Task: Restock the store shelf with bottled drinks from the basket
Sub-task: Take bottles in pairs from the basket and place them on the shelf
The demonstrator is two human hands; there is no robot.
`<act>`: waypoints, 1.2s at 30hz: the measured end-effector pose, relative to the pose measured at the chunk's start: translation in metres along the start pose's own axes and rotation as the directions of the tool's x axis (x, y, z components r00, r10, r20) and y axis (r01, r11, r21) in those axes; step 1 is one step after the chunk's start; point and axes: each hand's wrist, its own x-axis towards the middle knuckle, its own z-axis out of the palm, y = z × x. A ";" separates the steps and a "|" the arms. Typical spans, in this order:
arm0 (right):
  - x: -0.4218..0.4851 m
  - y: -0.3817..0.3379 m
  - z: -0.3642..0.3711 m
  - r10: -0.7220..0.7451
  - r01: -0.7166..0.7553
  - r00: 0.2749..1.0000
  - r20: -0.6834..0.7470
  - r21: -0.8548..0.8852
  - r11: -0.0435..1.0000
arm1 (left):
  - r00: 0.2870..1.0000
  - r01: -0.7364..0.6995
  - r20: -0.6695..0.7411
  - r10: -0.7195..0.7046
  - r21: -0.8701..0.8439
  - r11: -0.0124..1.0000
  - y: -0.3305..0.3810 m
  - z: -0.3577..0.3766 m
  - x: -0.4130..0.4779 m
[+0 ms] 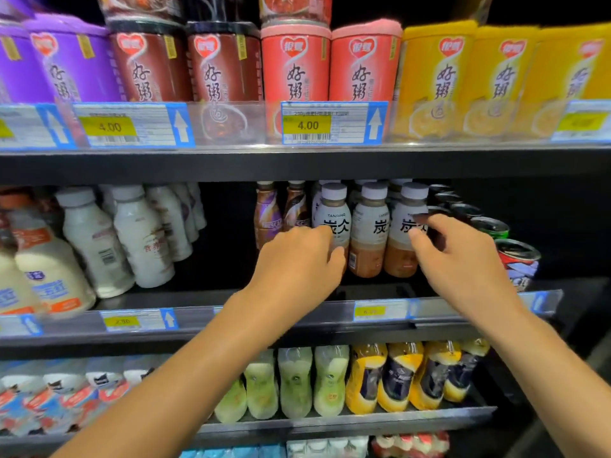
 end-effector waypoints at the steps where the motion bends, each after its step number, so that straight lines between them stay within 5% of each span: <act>1: -0.014 -0.003 -0.010 -0.071 0.072 0.997 0.011 -0.066 0.995 | 0.997 -0.067 -0.028 0.066 -0.004 0.998 0.012 -0.002 -0.008; 5: -0.062 0.005 -0.048 -0.103 0.139 0.986 0.130 -0.316 0.939 | 0.921 -0.347 -0.181 0.344 0.017 0.938 0.060 0.004 -0.035; 9: -0.110 0.046 -0.080 -0.048 0.088 0.996 0.081 -0.614 0.784 | 0.887 -0.461 0.007 0.461 0.010 0.887 0.117 0.032 -0.051; 16: -0.199 0.157 -0.144 0.335 -0.249 0.941 -0.044 -0.761 0.599 | 0.628 -0.764 0.059 0.776 -0.143 0.629 0.239 0.120 -0.086; 23: -0.267 0.299 -0.203 0.617 -0.511 0.759 -0.206 -0.777 0.369 | 0.281 -0.906 0.375 0.883 -0.202 0.373 0.409 0.228 -0.122; 27: -0.282 0.400 -0.232 0.798 -0.606 0.594 -0.099 -0.708 0.363 | 0.186 -0.907 0.492 0.851 -0.248 0.341 0.504 0.300 -0.128; 36: -0.332 0.611 -0.260 0.949 -0.751 0.312 0.041 -0.601 0.273 | 0.059 -0.878 0.716 0.696 -0.295 0.378 0.671 0.455 -0.138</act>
